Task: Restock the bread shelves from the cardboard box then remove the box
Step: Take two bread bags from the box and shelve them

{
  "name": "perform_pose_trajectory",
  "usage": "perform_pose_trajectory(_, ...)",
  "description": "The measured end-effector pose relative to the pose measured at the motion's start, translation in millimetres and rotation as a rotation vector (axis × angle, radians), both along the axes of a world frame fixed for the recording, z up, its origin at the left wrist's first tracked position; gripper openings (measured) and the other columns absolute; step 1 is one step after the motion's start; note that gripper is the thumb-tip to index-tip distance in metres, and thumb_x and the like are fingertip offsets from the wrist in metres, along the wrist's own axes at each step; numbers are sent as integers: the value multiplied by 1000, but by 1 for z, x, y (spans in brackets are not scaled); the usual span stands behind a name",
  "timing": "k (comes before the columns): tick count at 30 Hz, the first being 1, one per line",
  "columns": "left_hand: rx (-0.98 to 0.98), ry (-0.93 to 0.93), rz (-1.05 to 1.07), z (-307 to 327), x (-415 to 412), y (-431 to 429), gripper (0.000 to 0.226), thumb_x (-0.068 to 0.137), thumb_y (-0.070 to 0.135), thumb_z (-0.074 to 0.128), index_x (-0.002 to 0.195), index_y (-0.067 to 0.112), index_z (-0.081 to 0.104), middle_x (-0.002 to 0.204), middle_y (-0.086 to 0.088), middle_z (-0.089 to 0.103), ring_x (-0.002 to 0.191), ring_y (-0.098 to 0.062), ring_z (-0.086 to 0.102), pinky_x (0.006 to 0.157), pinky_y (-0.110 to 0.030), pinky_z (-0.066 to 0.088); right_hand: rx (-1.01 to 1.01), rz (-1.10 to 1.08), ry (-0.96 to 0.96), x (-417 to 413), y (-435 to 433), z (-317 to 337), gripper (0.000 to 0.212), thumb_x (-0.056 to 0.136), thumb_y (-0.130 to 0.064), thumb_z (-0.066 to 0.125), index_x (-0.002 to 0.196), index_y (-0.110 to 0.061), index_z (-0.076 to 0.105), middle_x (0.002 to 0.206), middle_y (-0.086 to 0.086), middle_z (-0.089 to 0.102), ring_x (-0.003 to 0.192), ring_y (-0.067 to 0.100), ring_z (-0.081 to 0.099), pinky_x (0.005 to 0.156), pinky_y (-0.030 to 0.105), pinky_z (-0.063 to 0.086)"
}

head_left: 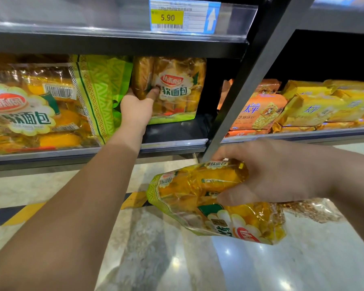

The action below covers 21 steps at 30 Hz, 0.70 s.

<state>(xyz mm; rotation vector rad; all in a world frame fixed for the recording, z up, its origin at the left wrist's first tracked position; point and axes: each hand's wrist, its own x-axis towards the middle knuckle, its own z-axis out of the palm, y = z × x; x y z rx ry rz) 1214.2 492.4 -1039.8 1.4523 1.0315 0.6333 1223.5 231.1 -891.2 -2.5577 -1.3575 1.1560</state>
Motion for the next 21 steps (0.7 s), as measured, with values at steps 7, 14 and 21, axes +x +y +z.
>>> perform_pose_trajectory(7,-3,89,14,-7,6,12,72,92,43,73,149,8,46,148,-8,56,136,-30,51,112,-33,40,-3,2,-26,0,0,-1,49,76,-66,73,119,-50,53,104,-20,64,93,0,62,83,27,56)
perform_pose_trajectory(14,82,276,40,12,6,-15,68,92,36,64,145,-1,42,148,-22,47,135,-40,49,114,-45,41,-42,32,-62,-6,18,0,47,77,-64,74,116,-51,51,104,-17,64,96,7,62,87,33,56)
perform_pose_trajectory(21,142,494,-278,41,-38,-32,89,97,65,44,162,12,13,167,-11,24,149,-34,32,120,-47,30,-62,41,-105,-13,26,8,50,81,-60,75,121,-49,48,105,-19,56,101,12,58,89,34,56)
